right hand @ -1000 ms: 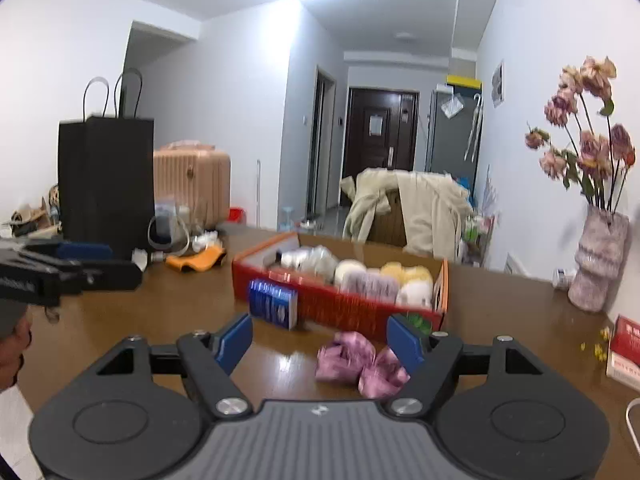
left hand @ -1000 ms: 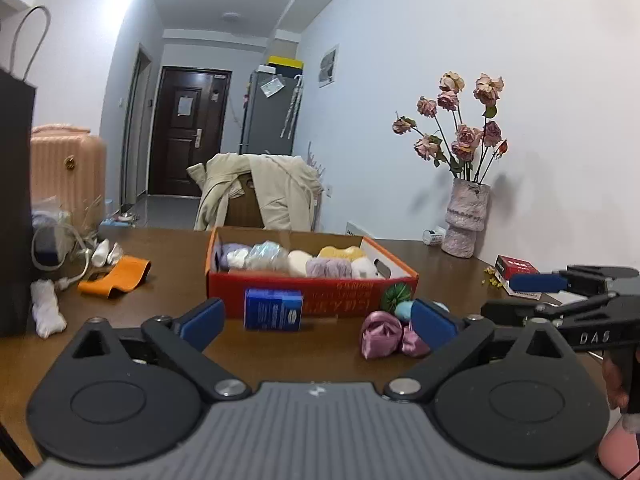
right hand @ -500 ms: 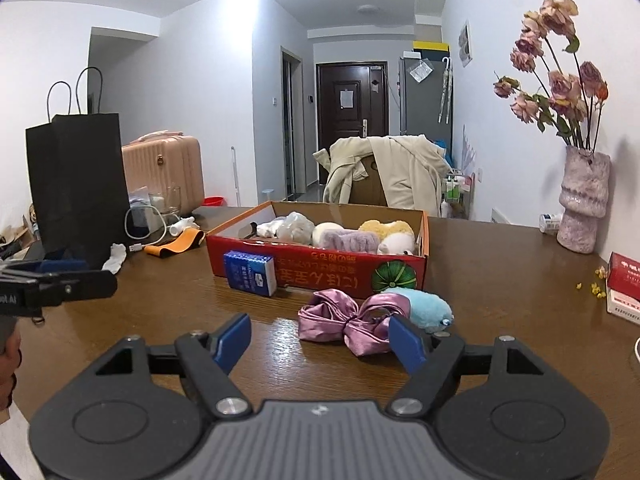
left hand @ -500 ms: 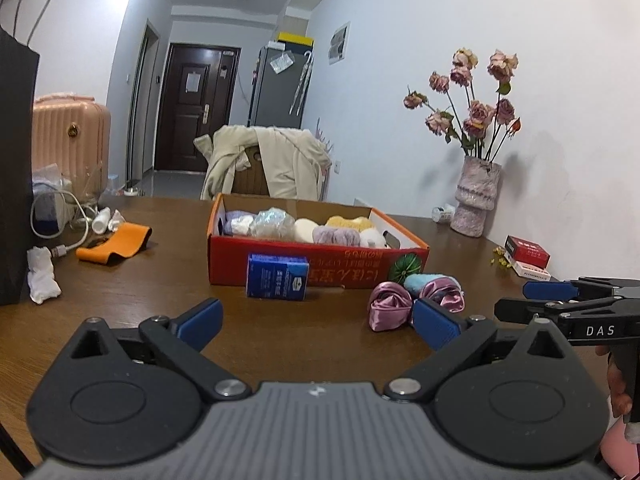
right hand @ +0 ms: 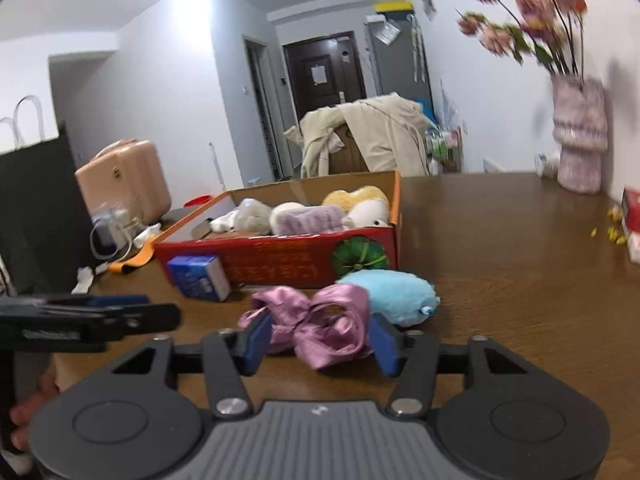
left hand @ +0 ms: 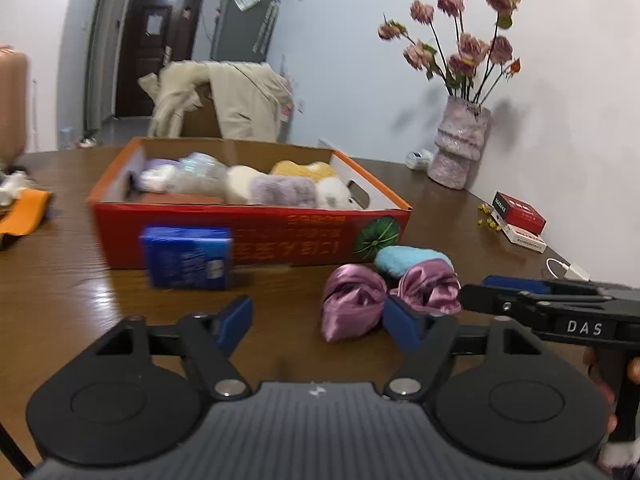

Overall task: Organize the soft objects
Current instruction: 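Grasp the pink satin bow with both tools, then lower the pink satin bow into the box and open both tools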

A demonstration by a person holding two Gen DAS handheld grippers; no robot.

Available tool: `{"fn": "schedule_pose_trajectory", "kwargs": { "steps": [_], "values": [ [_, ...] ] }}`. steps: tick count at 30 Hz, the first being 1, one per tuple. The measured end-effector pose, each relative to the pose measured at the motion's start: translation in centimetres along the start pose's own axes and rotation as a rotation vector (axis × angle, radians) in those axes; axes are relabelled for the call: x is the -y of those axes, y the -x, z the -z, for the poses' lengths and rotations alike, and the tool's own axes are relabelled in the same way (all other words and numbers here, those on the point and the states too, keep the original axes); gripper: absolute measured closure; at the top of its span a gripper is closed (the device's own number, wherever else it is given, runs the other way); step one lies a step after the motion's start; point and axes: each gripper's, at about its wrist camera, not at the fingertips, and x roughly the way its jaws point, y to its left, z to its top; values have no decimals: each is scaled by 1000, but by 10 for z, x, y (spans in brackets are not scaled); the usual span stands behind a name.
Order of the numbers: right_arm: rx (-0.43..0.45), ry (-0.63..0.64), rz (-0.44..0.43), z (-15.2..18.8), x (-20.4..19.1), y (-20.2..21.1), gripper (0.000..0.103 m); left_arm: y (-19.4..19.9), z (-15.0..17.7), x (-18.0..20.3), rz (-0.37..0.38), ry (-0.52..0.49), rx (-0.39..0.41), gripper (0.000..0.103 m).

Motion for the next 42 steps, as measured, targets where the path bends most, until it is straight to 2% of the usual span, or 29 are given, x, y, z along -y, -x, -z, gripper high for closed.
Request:
{"fn": "schedule_pose_trajectory", "kwargs": {
  "steps": [2, 4, 6, 8, 12, 17, 19, 23, 28, 32, 37, 42],
  "values": [
    [-14, -54, -11, -2, 14, -18, 61, -26, -4, 0, 28, 9, -13, 35],
    [-35, -106, -27, -2, 27, -36, 73, -52, -5, -4, 55, 43, -51, 47],
    [-60, -148, -50, 0, 35, -52, 77, -72, -2, -7, 77, 69, -98, 66],
    [-73, -174, -71, 4, 41, -64, 78, -81, 3, -11, 108, 90, -109, 75],
    [-73, -250, -127, 12, 53, -77, 78, -84, 5, -18, 118, 133, -95, 78],
    [-69, -230, -138, 15, 51, -78, 79, -85, 6, -22, 126, 145, -94, 79],
    [-65, -246, -150, 15, 54, -77, 86, -85, 6, -22, 126, 144, -91, 79],
    [-62, -253, -161, 15, 55, -75, 91, -82, 7, -19, 117, 140, -88, 82],
    [-89, -259, -214, 21, 42, -60, 93, -42, 12, -10, 96, 126, -78, 85],
    [-88, -323, -288, 26, 24, -38, 93, 3, 12, -5, 107, 103, -25, 85],
    [-10, -278, -315, -3, 2, -24, 93, 26, -18, -13, 125, 85, 72, 85],
    [53, -166, -268, -58, -10, -40, 93, 11, -64, -26, 138, 72, 134, 85]
  ]
}}
